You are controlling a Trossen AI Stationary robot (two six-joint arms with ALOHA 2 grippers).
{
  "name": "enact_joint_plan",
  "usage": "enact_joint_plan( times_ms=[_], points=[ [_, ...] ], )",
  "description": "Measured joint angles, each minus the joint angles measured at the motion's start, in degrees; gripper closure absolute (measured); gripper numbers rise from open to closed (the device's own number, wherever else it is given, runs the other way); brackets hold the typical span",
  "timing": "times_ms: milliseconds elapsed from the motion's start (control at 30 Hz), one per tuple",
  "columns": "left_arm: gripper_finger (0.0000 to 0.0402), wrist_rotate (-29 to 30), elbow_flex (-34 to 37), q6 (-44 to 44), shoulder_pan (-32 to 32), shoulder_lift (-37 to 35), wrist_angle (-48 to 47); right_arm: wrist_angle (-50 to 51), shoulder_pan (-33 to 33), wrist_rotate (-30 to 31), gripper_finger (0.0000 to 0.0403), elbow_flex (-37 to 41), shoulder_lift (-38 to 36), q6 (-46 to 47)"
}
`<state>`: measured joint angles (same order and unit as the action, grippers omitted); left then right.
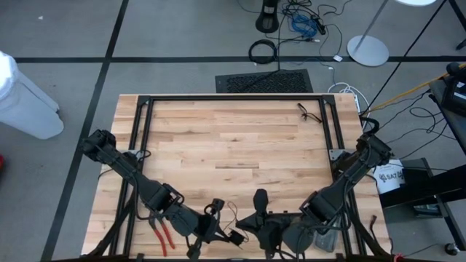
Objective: Coil cords
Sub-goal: Coil the black wire onto the black spool
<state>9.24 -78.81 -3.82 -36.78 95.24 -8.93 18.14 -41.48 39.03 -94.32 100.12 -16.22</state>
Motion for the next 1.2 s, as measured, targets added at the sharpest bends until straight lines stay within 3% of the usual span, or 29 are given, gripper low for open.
enact_joint_plan(
  times_ms=[367,867,1200],
  points=[
    [0.0399,-3.1,0.0,-0.2,1.8,0.0,0.0,0.0,1.8,-0.4,0.0403,0.0,-0.2,-2.4],
    [0.0399,-1.6,0.0,-0.2,1.8,0.0,-2.0,0.1,-1.2,-0.6,0.0403,-3.7,-0.3,-0.8],
    [0.0399,-5.2,0.0,3.4,1.4,0.0,3.5,2.7,3.2,-10.1,0.0403,-3.7,-0.3,4.1]
  ],
)
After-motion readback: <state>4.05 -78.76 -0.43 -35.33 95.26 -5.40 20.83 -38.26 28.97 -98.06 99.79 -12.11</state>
